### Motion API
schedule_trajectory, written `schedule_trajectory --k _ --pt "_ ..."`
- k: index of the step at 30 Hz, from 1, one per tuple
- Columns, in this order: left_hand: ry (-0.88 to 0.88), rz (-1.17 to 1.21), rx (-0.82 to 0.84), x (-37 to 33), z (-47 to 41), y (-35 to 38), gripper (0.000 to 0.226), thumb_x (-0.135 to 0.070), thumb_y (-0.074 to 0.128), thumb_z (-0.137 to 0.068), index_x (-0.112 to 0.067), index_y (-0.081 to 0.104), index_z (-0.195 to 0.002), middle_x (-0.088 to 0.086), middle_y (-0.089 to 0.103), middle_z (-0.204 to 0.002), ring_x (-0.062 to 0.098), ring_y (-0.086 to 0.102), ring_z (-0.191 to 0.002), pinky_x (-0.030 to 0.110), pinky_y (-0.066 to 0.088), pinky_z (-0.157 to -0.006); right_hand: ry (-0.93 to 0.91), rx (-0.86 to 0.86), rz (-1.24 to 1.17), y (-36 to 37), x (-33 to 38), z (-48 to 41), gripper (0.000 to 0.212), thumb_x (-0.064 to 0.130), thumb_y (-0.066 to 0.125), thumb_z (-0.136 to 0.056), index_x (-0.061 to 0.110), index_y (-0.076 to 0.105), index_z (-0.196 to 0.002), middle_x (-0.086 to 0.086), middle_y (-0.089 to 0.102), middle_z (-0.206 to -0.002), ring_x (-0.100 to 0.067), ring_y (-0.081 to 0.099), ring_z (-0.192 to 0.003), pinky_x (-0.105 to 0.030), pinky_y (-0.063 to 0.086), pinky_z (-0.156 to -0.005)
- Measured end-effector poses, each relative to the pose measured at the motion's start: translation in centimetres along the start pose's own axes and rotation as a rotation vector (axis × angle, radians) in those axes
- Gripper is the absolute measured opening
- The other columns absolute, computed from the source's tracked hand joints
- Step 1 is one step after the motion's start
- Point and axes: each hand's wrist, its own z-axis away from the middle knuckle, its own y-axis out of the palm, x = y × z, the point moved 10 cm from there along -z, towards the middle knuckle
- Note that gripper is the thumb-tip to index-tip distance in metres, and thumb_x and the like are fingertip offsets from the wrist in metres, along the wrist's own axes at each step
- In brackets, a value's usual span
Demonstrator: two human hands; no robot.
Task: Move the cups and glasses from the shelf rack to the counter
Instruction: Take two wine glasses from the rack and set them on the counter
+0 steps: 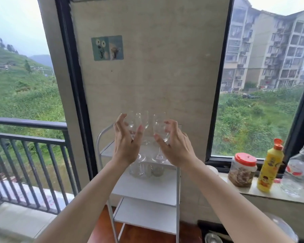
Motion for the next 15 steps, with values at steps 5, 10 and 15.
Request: schedule_trajectory --k 5,10,15 --pt "0.008 0.054 -0.090 -1.9 0.9 -3.4 0.054 -0.049 0.050 -0.088 -0.034 0.025 -0.134 0.013 0.045 -0.121 0.035 0.061 -0.093 0.050 0.056 -0.073 -0.051 -0.081 -0.187 -1.7 2.7 0.2 0.067 0.053 0.047 -0.096 0.028 0.023 -0.153 -0.002 0.055 -0.130 -0.011 0.056 -0.098 -0.038 0.045 -0.093" --pt "0.113 0.148 -0.153 -5.1 1.1 -6.5 0.052 -0.039 0.051 -0.087 -0.026 0.028 -0.133 0.013 0.048 -0.111 0.036 0.059 -0.074 0.044 0.051 -0.058 -0.135 -0.266 -0.374 -4.3 5.7 0.7 0.076 0.043 0.043 -0.095 0.019 0.013 -0.159 0.002 0.038 -0.147 -0.022 0.058 -0.109 -0.028 0.050 -0.086" --pt "0.169 0.232 -0.175 -6.5 3.2 -6.6 0.054 -0.033 0.051 -0.086 -0.016 0.032 -0.133 -0.001 0.049 -0.104 0.010 0.057 -0.079 0.030 0.051 -0.063 -0.089 -0.371 -0.447 -7.1 6.2 3.2 0.067 0.036 0.042 -0.090 0.023 0.016 -0.151 -0.027 0.049 -0.134 -0.031 0.062 -0.094 -0.042 0.055 -0.069"
